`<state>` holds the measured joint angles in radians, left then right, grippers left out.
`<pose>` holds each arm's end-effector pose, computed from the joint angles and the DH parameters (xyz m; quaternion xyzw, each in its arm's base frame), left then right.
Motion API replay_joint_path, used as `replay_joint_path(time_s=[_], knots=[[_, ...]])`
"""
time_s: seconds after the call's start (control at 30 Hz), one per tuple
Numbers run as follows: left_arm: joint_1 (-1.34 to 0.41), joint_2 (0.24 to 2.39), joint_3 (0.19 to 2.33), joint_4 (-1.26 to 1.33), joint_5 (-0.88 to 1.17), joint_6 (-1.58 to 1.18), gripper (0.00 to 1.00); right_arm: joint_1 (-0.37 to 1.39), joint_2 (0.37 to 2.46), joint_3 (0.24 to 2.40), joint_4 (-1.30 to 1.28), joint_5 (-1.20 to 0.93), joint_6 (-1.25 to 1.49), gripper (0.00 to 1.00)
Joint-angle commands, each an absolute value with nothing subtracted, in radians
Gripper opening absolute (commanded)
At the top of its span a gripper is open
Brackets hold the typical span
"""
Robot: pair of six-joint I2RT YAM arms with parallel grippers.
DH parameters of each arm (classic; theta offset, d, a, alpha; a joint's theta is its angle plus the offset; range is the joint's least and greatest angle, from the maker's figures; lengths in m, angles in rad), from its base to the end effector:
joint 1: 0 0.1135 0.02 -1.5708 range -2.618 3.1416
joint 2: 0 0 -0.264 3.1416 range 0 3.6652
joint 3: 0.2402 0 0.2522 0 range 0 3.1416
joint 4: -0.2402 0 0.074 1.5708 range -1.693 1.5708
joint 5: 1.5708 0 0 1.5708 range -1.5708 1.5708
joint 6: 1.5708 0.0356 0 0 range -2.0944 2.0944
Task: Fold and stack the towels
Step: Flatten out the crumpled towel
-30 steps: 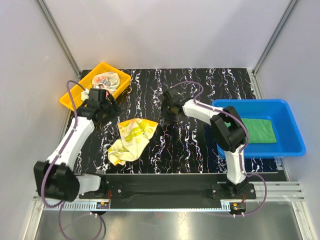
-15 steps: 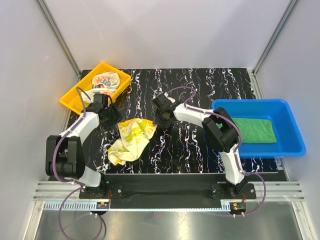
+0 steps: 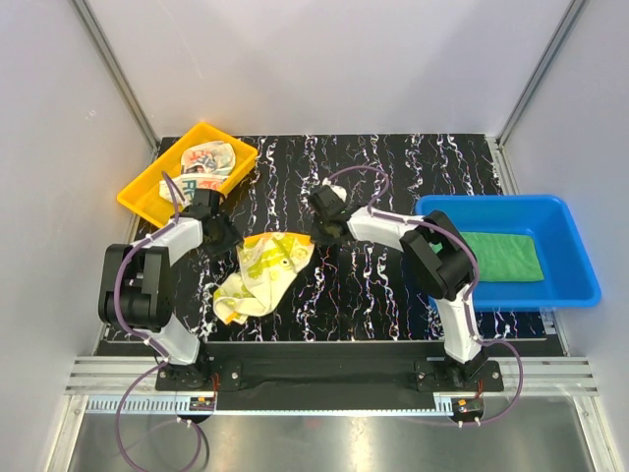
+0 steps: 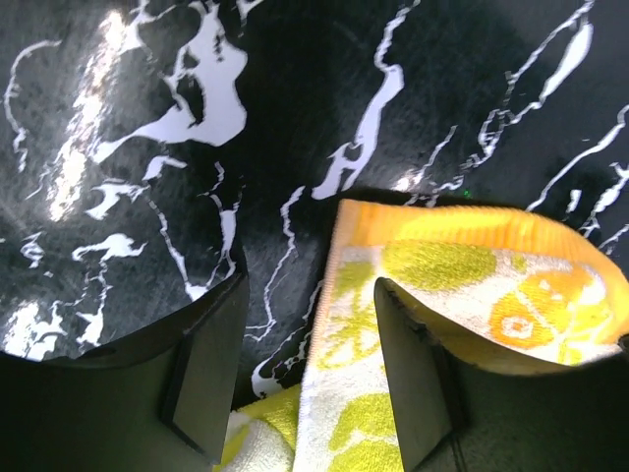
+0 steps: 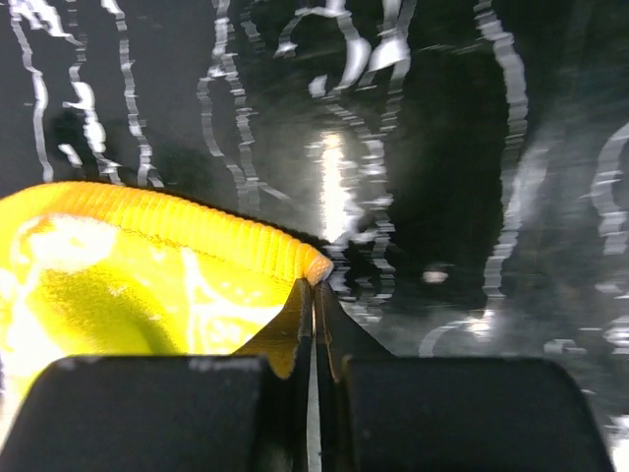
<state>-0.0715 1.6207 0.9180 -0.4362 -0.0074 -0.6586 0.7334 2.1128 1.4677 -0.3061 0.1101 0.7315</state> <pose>0.3040 -0.0215 0.1651 -0.2834 0.9348 -0.0731 0.2014 0.3381 0.2993 0.1513 0.0159 0.9510 0.1646 0.2614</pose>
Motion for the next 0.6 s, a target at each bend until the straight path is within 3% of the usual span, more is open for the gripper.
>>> replay_joint_path(time_s=[0.0,0.47,0.57], knots=[[-0.081,1.623,0.919,-0.35,-0.026,-0.634,0.58,0.687,2.056,1.417,-0.265,0.107,0.615,0.0],[-0.167,1.738,0.979,-0.344,-0.037,-0.598,0.49,0.664,2.04,1.384,-0.245,0.063,0.571,0.0],[-0.187,1.759,1.014,-0.383,-0.071,-0.598,0.42,0.661,2.033,1.379,-0.249,0.057,0.561,0.0]])
